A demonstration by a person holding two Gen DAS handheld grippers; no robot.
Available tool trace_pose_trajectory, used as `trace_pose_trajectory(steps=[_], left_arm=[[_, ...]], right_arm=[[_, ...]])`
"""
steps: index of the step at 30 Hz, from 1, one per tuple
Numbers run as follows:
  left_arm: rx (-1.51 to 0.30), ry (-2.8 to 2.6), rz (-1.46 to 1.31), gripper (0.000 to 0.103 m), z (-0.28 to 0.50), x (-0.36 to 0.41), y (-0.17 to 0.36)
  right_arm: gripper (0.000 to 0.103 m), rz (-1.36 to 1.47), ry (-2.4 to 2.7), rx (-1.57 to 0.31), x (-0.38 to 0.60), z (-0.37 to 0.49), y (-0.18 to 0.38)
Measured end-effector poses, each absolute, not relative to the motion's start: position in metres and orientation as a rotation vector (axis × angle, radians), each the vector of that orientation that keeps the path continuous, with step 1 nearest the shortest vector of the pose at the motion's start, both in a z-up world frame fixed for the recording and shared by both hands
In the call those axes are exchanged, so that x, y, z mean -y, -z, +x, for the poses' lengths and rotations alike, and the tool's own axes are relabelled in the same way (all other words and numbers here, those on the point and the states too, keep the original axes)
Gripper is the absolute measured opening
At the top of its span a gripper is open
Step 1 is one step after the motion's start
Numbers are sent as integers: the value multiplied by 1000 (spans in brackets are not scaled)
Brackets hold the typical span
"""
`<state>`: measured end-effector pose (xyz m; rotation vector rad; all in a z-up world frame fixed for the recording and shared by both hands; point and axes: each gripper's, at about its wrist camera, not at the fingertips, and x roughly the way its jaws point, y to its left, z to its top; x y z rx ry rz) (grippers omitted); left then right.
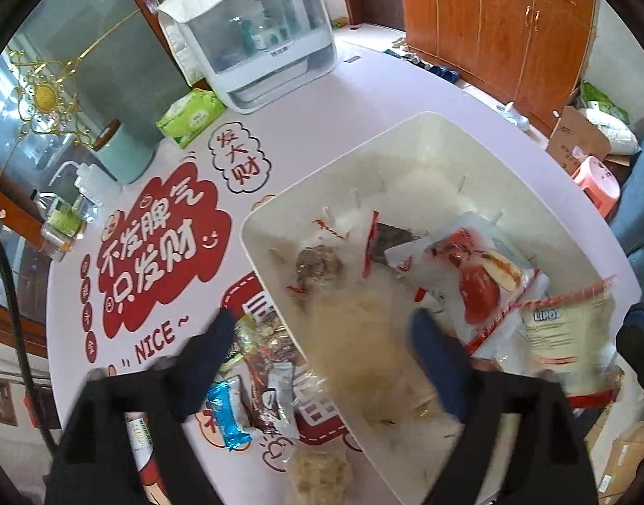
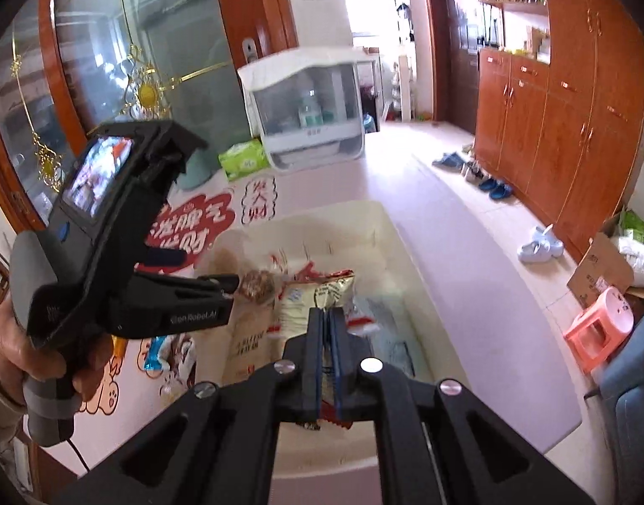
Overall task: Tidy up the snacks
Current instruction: 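Carry both bags over the white tray and open both tools, then move both tools back over the remaining snacks on the table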
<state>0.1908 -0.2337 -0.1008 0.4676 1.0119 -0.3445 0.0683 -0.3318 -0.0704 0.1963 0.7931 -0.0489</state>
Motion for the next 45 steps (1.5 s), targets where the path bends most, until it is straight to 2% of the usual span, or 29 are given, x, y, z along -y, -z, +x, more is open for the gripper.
trace_pose_trajectory(steps=[1, 3, 4, 5, 6, 27, 45], left_arm=[[-1004, 332, 475, 94, 190, 233, 101], [-1008, 312, 487, 94, 190, 230, 103], [-1017, 303, 488, 94, 190, 228, 105], [-1025, 293, 485, 94, 191, 226, 106], [-1031, 287, 483, 94, 191, 224, 108], [-1053, 254, 470, 94, 165, 193, 99], [-1111, 109, 411, 94, 155, 96, 105]], right_arm=[[9, 202, 53, -801, 333, 69, 73], [24, 222, 56, -815, 336, 69, 77], [38, 232, 61, -817, 338, 68, 79], [47, 237, 69, -814, 339, 68, 80], [49, 239, 83, -805, 341, 67, 80], [50, 230, 102, -820, 343, 71, 85], [50, 162, 46, -823, 295, 80, 77]])
